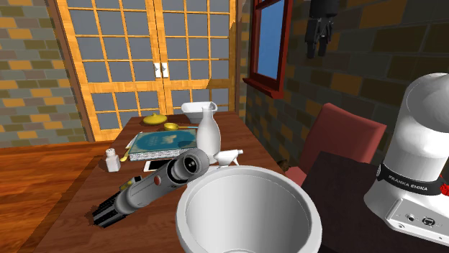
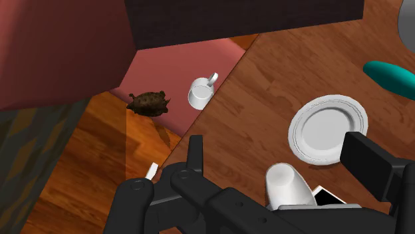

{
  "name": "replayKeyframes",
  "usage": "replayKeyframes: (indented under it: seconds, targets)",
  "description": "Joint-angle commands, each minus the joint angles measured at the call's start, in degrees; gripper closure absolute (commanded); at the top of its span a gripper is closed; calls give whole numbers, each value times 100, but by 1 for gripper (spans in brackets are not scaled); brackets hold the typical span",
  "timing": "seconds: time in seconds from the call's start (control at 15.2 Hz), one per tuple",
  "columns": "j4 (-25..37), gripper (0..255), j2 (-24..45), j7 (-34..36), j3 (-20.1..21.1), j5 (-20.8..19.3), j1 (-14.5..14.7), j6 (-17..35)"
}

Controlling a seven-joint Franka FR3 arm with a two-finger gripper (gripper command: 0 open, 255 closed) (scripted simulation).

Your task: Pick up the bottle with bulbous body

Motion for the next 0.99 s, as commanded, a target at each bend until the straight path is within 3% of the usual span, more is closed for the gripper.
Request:
replayKeyframes:
  seconds: [0.0,0.92]
  targets:
    - [0,0,0,0,0,0,0,0]
    - [1259,0,3128,182,201,319,344,1567]
